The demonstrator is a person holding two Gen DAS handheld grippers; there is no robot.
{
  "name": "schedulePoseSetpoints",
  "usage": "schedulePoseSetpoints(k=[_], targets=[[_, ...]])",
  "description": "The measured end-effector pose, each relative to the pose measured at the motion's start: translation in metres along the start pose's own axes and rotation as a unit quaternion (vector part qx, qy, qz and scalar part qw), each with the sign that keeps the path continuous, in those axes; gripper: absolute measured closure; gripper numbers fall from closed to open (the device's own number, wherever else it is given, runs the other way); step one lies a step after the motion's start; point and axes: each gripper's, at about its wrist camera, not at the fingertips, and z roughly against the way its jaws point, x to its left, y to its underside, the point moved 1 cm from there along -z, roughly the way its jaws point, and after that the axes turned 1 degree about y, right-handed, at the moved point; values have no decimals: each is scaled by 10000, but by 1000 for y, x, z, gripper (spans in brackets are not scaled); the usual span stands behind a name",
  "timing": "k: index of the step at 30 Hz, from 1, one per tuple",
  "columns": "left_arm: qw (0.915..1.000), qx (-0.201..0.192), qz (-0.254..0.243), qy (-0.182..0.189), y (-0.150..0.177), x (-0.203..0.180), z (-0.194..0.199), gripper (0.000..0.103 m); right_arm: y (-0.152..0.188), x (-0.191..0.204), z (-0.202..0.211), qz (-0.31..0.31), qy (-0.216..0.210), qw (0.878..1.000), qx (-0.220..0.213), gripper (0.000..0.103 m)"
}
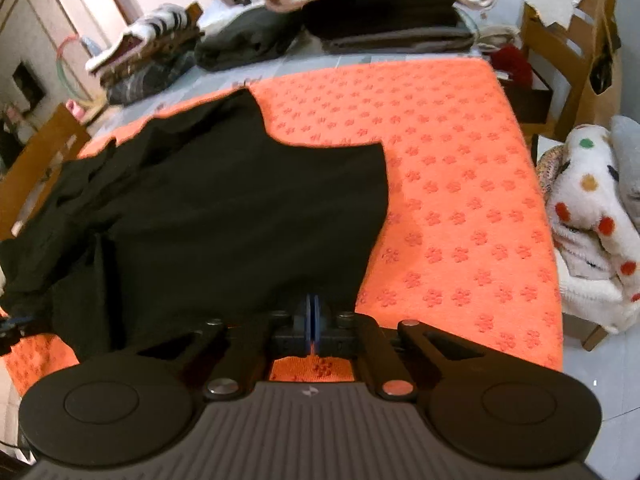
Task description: Fold clothes
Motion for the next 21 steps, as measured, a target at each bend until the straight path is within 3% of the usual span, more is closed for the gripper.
schedulePoseSetpoints(k=[2,4,9,12,13,14,15,16,21], targets=[[10000,-23,36,41,-1,0,4,95,1,0,7,36,-15,10000,-57,87],[10000,-28,30,59,-1,0,4,94,4,2,11,137,85,9998,-81,60],[9999,23,72,90,1,2,0,93,10,3,3,163,233,9996,1,59],[9998,72,144,145,3,4,-5,87,12,6,-1,151,249,9996,14,63],[9997,122,169,159,4,4,-8,81,12,7,-1,142,262,9996,9,72],[9995,166,194,186,5,4,-10,81,13,8,-2,133,274,9995,4,76],[9995,161,191,206,6,4,-11,82,13,8,-3,125,286,9995,-2,92],[9994,155,187,227,7,4,-12,95,13,9,-3,116,298,9995,-7,97],[9978,-81,410,509,-3,11,13,96,6,10,16,54,265,9993,-240,97]])
